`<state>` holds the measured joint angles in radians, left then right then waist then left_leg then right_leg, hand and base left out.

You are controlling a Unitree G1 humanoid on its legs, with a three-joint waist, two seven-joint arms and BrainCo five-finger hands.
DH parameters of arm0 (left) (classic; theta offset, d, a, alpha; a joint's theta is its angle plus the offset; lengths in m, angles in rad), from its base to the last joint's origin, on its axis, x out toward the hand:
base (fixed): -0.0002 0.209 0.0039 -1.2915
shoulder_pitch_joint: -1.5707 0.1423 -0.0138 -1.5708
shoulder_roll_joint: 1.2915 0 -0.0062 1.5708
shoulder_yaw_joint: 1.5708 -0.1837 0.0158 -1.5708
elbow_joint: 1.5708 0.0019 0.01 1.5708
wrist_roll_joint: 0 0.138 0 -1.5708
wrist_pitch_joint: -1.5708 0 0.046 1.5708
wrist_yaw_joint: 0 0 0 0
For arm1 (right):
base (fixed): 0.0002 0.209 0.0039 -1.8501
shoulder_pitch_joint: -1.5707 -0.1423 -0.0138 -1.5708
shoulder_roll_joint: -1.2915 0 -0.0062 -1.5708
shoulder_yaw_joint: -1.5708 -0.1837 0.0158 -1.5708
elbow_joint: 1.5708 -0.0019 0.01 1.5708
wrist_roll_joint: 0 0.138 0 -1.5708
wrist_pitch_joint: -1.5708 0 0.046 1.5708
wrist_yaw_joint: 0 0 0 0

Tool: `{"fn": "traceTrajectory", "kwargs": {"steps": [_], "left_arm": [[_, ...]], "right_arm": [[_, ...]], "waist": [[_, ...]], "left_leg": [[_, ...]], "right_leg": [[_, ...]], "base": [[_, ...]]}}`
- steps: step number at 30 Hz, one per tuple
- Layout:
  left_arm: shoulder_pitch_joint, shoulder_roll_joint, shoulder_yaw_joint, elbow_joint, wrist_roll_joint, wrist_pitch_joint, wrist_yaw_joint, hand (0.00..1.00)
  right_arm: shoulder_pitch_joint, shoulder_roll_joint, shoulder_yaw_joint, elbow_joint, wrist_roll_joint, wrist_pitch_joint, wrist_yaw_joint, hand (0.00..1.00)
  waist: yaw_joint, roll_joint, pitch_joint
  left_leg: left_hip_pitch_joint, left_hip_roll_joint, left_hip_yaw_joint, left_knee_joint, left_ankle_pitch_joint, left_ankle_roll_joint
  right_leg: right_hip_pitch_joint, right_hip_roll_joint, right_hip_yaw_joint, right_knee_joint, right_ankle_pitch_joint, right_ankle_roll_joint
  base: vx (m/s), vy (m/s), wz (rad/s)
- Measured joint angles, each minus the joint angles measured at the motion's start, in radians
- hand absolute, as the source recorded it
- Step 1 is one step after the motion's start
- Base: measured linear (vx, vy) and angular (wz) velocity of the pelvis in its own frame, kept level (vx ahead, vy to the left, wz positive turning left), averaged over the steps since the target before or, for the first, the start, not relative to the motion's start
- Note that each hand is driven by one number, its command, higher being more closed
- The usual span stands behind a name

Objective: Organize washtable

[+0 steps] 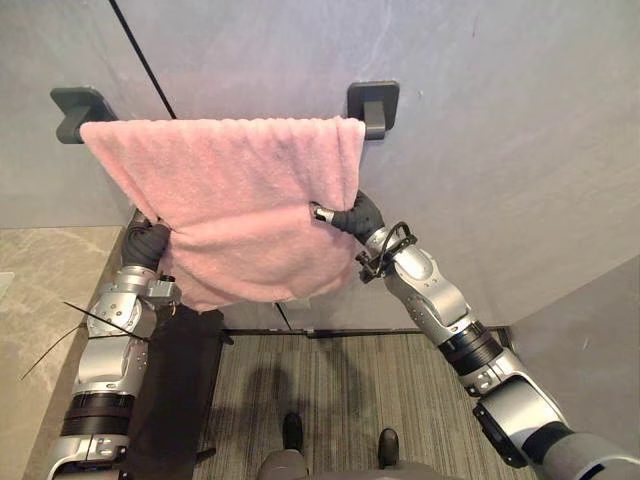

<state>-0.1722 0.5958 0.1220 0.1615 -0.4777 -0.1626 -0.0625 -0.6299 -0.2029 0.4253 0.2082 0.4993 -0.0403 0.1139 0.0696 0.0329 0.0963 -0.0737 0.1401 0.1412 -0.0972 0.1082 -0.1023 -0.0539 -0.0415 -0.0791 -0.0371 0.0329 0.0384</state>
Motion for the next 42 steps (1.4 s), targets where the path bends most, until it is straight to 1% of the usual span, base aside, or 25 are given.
{"fn": "traceTrajectory", "kwargs": {"steps": [2,3,6,8,11,15,18,22,24,27,28,29,30,32,33,34,35,36,37,39,40,42], "left_arm": [[0.000,-0.006,0.001,0.000,0.001,0.000,0.001,1.00],[0.001,-0.006,0.003,0.000,0.004,0.000,0.001,0.00],[0.010,-0.007,0.007,0.000,0.010,0.000,0.002,0.00],[0.029,-0.016,0.008,0.000,0.010,0.000,0.002,0.00],[0.046,-0.036,0.008,0.000,0.009,0.001,0.004,0.00],[0.046,-0.035,0.012,0.000,0.006,0.001,0.011,0.00],[0.046,-0.035,0.043,0.001,0.005,0.001,0.021,0.00],[0.045,-0.035,0.088,0.001,-0.001,0.000,0.023,0.00],[0.045,-0.035,0.091,0.001,-0.002,-0.001,0.026,0.00],[0.045,-0.036,0.102,0.000,-0.001,-0.001,0.039,0.00],[0.044,-0.046,0.141,-0.001,-0.001,-0.002,0.045,0.00],[0.042,-0.077,0.201,-0.013,0.010,-0.006,0.072,0.00],[0.042,-0.105,0.241,-0.025,0.024,-0.009,0.096,0.00],[0.046,-0.240,0.387,-0.119,0.084,-0.024,0.213,0.00],[0.048,-0.267,0.411,-0.147,0.097,-0.025,0.236,0.00],[0.070,-0.304,0.444,-0.205,0.136,-0.037,0.288,0.00],[0.101,-0.327,0.457,-0.256,0.173,-0.049,0.332,0.00],[0.113,-0.337,0.462,-0.277,0.188,-0.052,0.349,0.00],[0.134,-0.351,0.477,-0.321,0.218,-0.061,0.382,0.00],[0.151,-0.354,0.479,-0.382,0.238,-0.072,0.399,0.00],[0.154,-0.354,0.478,-0.400,0.246,-0.080,0.395,0.00],[0.153,-0.354,0.474,-0.450,0.256,-0.101,0.383,0.00]], "right_arm": [[0.001,-0.001,-0.004,0.000,0.000,0.000,0.006,0.00],[0.002,-0.001,-0.004,0.000,0.001,0.000,0.015,0.00],[0.006,-0.004,-0.005,0.000,0.012,0.000,0.028,0.00],[0.007,-0.016,-0.005,0.000,0.046,0.000,0.042,0.00],[0.007,-0.036,-0.004,0.000,0.087,0.000,0.046,0.00],[0.010,-0.053,-0.004,0.001,0.120,0.001,0.048,0.00],[0.019,-0.074,-0.006,0.001,0.123,0.001,0.064,0.00],[0.054,-0.099,-0.029,0.001,0.128,0.004,0.067,0.00],[0.058,-0.116,-0.034,0.001,0.128,0.007,0.068,0.00],[0.097,-0.122,-0.111,0.001,0.128,0.008,0.068,0.00],[0.116,-0.123,-0.160,-0.003,0.127,0.008,0.068,0.00],[0.148,-0.127,-0.226,-0.032,0.101,0.010,0.060,0.00],[0.166,-0.128,-0.264,-0.053,0.074,0.009,0.052,0.00],[0.226,-0.127,-0.397,-0.125,-0.031,0.005,-0.004,0.00],[0.237,-0.125,-0.430,-0.137,-0.052,0.005,-0.015,0.00],[0.252,-0.113,-0.476,-0.160,-0.095,0.003,-0.052,0.00],[0.265,-0.102,-0.510,-0.187,-0.120,-0.002,-0.087,0.00],[0.274,-0.098,-0.526,-0.202,-0.123,-0.007,-0.100,0.00],[0.281,-0.088,-0.548,-0.228,-0.126,-0.023,-0.126,0.00],[0.287,-0.084,-0.560,-0.285,-0.121,-0.034,-0.136,0.00],[0.287,-0.084,-0.562,-0.309,-0.112,-0.043,-0.132,0.00],[0.286,-0.082,-0.563,-0.392,-0.070,-0.083,-0.108,0.00]], "waist": [[0.000,0.000,0.000],[0.000,0.000,0.000],[-0.001,0.000,0.000],[-0.001,0.000,0.000],[0.000,0.000,0.000],[0.000,-0.001,-0.001],[-0.001,-0.001,-0.001],[-0.001,-0.001,-0.002],[0.000,-0.001,-0.003],[0.001,-0.003,-0.008],[0.000,-0.006,-0.012],[0.000,-0.008,-0.016],[0.000,-0.008,-0.017],[-0.001,-0.007,-0.019],[-0.002,-0.007,-0.020],[-0.004,-0.006,-0.031],[-0.011,-0.001,-0.043],[-0.017,0.002,-0.049],[-0.028,0.009,-0.053],[-0.032,0.016,-0.065],[-0.033,0.018,-0.067],[-0.035,0.026,-0.074]], "left_leg": [[0.000,0.000,0.000,0.000,0.000,0.000],[0.000,0.000,0.000,0.000,0.000,0.000],[0.001,0.000,0.000,0.000,0.000,0.000],[0.001,0.000,0.000,0.000,0.000,0.000],[0.004,0.000,0.000,0.000,0.000,0.000],[0.016,0.000,0.001,0.000,0.000,0.000],[0.017,0.001,0.002,0.000,0.000,0.000],[0.019,0.001,0.003,0.000,0.003,0.000],[0.020,0.001,0.002,0.000,0.004,-0.001],[0.033,0.001,0.000,0.000,0.004,-0.001],[0.033,0.001,0.000,0.000,0.004,-0.001],[0.034,0.001,-0.001,0.000,0.004,-0.001],[0.035,0.000,-0.001,-0.001,0.004,-0.001],[0.047,-0.003,-0.002,-0.002,0.004,-0.001],[0.052,-0.003,-0.002,-0.004,0.004,-0.001],[0.054,-0.003,-0.002,-0.006,0.004,-0.001],[0.055,-0.003,-0.001,-0.006,0.004,-0.001],[0.056,-0.003,-0.002,-0.006,0.004,-0.001],[0.070,-0.003,-0.003,-0.006,0.004,-0.001],[0.078,-0.003,-0.002,-0.006,0.004,-0.001],[0.079,-0.004,-0.002,-0.006,0.004,-0.001],[0.080,-0.004,-0.002,-0.006,0.003,-0.001]], "right_leg": [[0.000,0.000,0.000,0.000,0.000,0.000],[0.000,0.000,0.000,0.000,0.000,0.000],[0.001,0.000,0.000,0.000,0.000,0.000],[0.001,0.000,0.000,0.000,0.000,0.000],[0.004,0.000,0.000,0.000,0.000,0.000],[0.017,0.000,0.000,-0.001,0.001,0.000],[0.017,0.001,0.003,-0.001,0.004,-0.001],[0.018,0.001,0.004,-0.001,0.006,0.000],[0.020,0.001,0.003,-0.001,0.007,0.000],[0.034,0.001,0.001,-0.003,0.007,0.000],[0.034,0.001,0.001,-0.004,0.007,0.001],[0.035,0.001,0.001,-0.004,0.007,0.001],[0.036,0.000,-0.001,-0.003,0.007,0.001],[0.048,-0.003,-0.002,-0.002,0.007,0.002],[0.052,-0.003,-0.003,-0.002,0.006,0.002],[0.054,-0.003,-0.003,-0.002,0.006,0.002],[0.054,-0.003,-0.004,-0.002,0.006,0.002],[0.055,-0.003,-0.005,-0.002,0.006,0.002],[0.069,-0.004,-0.008,-0.003,0.006,0.003],[0.072,-0.004,-0.010,-0.003,0.003,0.004],[0.072,-0.005,-0.009,-0.003,0.002,0.005],[0.075,-0.005,-0.011,-0.009,-0.003,0.003]], "base": [[0.00,0.000,0.00],[0.00,0.000,0.00],[0.00,0.000,0.00],[0.00,0.000,0.00],[0.00,0.000,0.00],[0.00,0.000,0.00],[-0.02,0.002,-0.02],[0.00,0.000,0.00],[0.00,0.000,0.00],[0.00,0.000,0.00],[0.00,0.000,0.00],[0.00,0.000,0.00],[0.00,0.000,0.00],[0.00,0.000,0.00],[-0.03,0.011,0.00],[0.00,0.000,0.00],[0.00,0.000,0.00],[0.00,0.000,0.00],[0.00,0.000,0.00],[-0.06,0.002,0.00],[-0.06,0.003,-0.01],[-0.05,0.003,0.01]]}}
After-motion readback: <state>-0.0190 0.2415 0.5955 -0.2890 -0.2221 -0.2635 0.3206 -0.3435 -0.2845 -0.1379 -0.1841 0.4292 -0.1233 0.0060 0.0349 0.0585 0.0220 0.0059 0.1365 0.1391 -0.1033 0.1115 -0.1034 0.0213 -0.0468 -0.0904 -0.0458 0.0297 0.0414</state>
